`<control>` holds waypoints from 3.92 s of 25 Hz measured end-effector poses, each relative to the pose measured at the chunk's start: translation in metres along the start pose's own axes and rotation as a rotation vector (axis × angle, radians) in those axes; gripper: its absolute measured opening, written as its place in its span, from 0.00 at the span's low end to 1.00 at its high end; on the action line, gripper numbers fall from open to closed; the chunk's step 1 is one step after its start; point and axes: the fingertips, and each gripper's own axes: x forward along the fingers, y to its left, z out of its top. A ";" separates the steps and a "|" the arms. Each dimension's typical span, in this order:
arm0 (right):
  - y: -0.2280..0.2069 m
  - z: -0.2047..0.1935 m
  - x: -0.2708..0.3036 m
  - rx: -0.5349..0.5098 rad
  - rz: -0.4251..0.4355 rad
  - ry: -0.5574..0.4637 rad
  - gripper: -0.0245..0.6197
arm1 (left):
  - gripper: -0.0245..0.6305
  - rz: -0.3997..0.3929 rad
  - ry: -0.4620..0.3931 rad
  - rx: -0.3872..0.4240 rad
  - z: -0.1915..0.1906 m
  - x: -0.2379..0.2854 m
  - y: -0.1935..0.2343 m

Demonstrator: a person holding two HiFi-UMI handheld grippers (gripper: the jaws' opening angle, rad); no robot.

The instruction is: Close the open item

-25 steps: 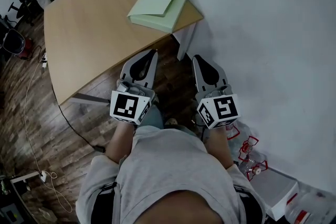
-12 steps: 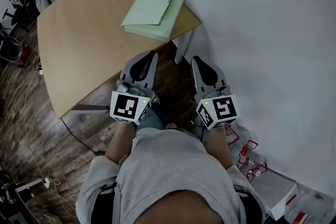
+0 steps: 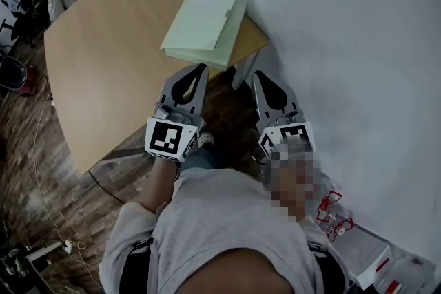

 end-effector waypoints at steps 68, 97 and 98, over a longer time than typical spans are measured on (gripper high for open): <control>-0.079 -0.030 0.159 0.022 -0.097 0.140 0.05 | 0.24 -0.323 0.304 0.229 -0.177 0.122 0.059; -0.116 -0.031 0.176 0.051 -0.012 0.134 0.05 | 0.12 -0.472 0.814 0.165 -0.252 0.137 0.030; -0.117 -0.032 0.176 0.052 -0.009 0.134 0.05 | 0.12 -0.480 0.825 0.170 -0.253 0.137 0.029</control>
